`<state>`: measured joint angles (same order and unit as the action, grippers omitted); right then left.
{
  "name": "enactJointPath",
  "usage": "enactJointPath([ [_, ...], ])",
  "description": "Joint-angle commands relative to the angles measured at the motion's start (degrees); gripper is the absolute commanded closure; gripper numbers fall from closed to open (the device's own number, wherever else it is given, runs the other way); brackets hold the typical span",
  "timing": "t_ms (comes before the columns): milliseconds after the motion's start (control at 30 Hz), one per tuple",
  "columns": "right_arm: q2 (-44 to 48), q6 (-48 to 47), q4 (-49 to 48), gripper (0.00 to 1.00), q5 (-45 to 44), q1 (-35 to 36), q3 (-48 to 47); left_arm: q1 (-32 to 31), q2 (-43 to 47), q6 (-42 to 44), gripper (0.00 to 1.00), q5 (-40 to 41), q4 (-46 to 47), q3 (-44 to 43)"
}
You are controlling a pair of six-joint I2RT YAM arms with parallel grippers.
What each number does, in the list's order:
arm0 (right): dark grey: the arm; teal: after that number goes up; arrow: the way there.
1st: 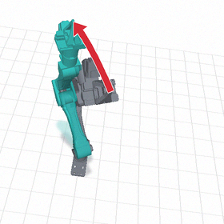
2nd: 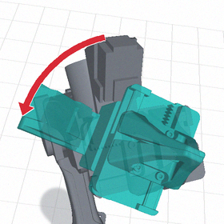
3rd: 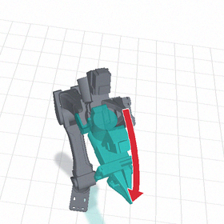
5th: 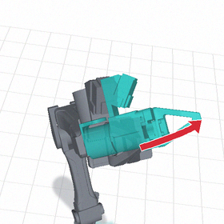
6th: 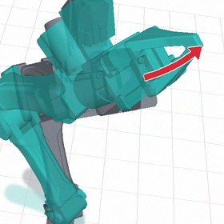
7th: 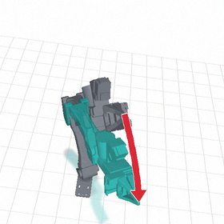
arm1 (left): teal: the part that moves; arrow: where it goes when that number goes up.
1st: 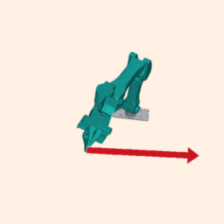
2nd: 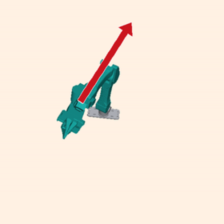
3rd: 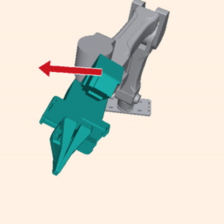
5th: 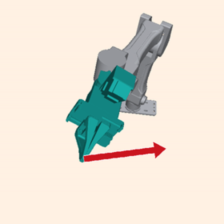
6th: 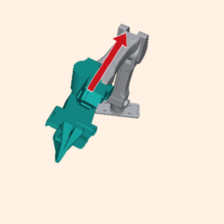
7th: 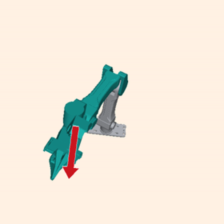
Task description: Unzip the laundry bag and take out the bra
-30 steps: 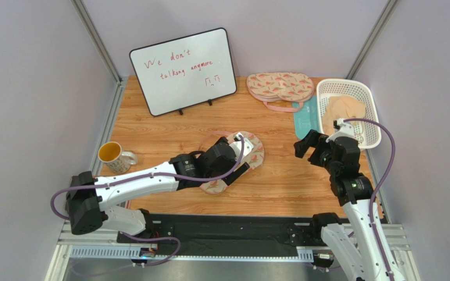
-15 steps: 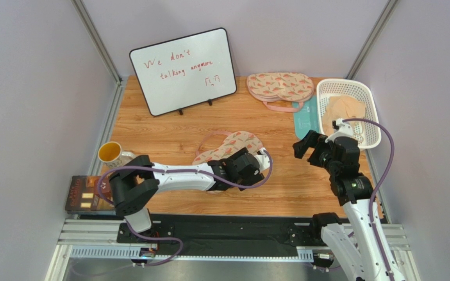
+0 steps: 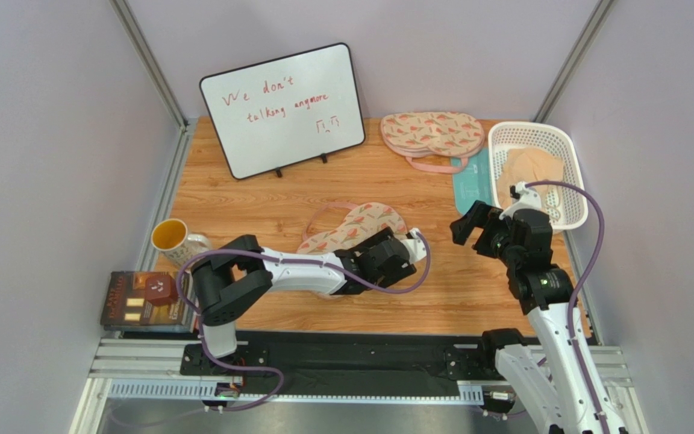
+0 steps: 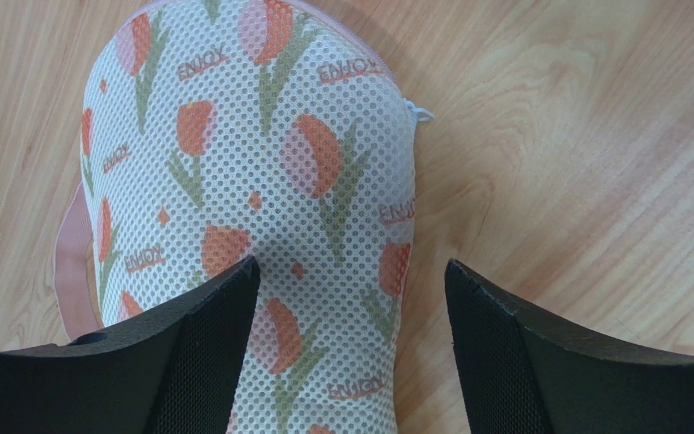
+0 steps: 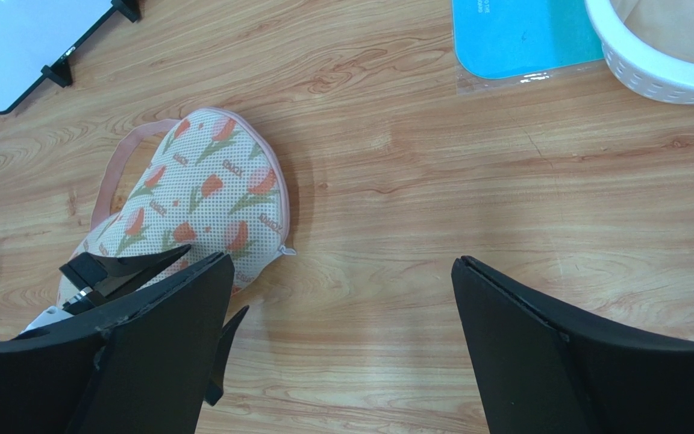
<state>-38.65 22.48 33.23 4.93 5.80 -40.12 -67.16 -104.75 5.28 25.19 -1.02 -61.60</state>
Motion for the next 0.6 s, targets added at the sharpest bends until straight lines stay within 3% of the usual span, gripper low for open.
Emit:
enactJointPath([
  [0,-0.1,-0.2,-1.1,0.00,0.9,0.0,-0.3,-0.3,-1.4,1.0,0.24,2.8,5.1,0.6],
  [67,-0.1,-0.2,-1.0,0.00,1.0,0.1,-0.2,-0.3,-2.2,1.0,0.28,3.1,5.3,0.5],
  [100,-0.1,-0.2,-1.0,0.00,1.0,0.1,-0.2,-0.3,-2.6,0.9,0.44,3.3,5.3,0.5],
  [133,-0.1,-0.2,-1.0,0.00,1.2,0.1,-0.2,-0.3,-3.1,0.8,0.49,3.5,5.3,0.5],
  [267,-0.5,-0.1,-1.1,0.00,1.8,0.0,-0.4,-0.3,-3.2,0.1,0.51,3.9,5.7,1.0],
  [367,-1.2,-0.2,-1.3,0.00,3.2,0.1,-0.3,-0.3,-3.0,-0.4,0.66,3.8,5.7,2.0],
  [400,-1.4,-0.2,-1.6,0.00,3.9,0.1,-0.2,-0.3,-3.0,-0.5,0.77,3.7,5.7,2.3],
  [467,-1.8,-0.2,-2.1,0.00,6.6,0.0,0.5,-0.3,-2.6,-1.3,0.85,3.9,5.3,3.1],
  [500,-1.7,0.0,-3.5,0.00,9.2,0.1,1.9,-0.3,-2.3,-1.6,0.94,3.9,5.3,3.6],
  [567,-1.6,1.0,-7.2,0.00,12.5,0.0,3.5,-0.3,-1.2,-2.3,1.00,2.9,5.8,5.4],
])
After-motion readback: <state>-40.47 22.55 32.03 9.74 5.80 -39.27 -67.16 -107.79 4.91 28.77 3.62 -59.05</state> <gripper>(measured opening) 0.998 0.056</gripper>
